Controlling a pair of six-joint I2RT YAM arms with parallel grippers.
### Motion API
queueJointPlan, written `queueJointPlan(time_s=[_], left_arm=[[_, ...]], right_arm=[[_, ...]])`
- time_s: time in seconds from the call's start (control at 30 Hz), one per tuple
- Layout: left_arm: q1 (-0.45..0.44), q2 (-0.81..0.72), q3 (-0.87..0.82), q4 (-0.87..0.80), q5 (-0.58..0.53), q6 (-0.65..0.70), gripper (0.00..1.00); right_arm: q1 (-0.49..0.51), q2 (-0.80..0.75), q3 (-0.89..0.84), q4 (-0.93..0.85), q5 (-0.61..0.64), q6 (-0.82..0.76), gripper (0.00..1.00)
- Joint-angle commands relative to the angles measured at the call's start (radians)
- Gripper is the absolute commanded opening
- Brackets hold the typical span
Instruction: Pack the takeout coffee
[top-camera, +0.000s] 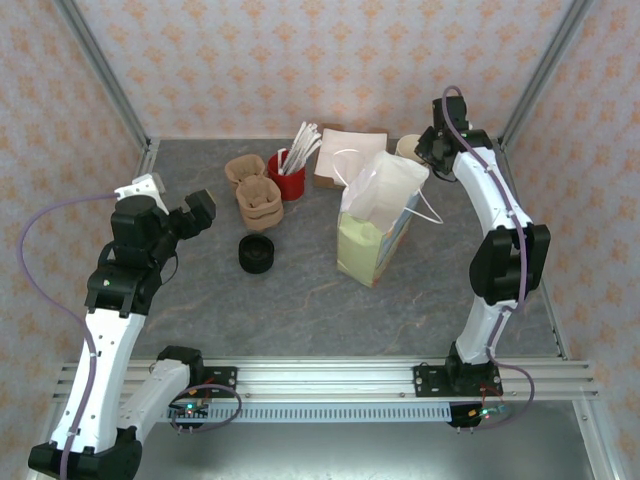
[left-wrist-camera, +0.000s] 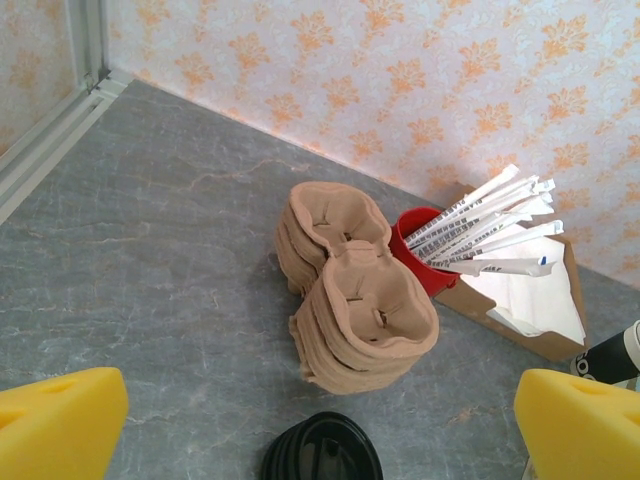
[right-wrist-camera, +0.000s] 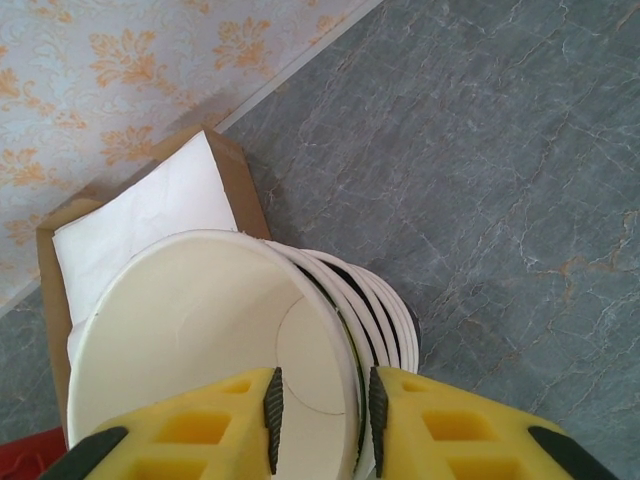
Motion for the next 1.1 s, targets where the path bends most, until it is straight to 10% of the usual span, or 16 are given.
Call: queueJointPlan(time_s=[0.0,0.57,1.07], left_arm=[[-0.006,-0.009,-0.002,0.016,0.003,-0.003,1.00],[-0.007,0.012,0.020,0.020,0.015,-0.001,1.00],[-0.007,0.016,0.076,-0.002,0.042,-0.021,1.00]], right_arm=[[0.005,0.013,0.040,-0.021,0.027,-0.001,0.28],[0.007,-0.044,0.087,-0.055,0.029,0.008,0.00],[0.008,-0.238,0.090,-0.047,0.029,0.027,0.00]])
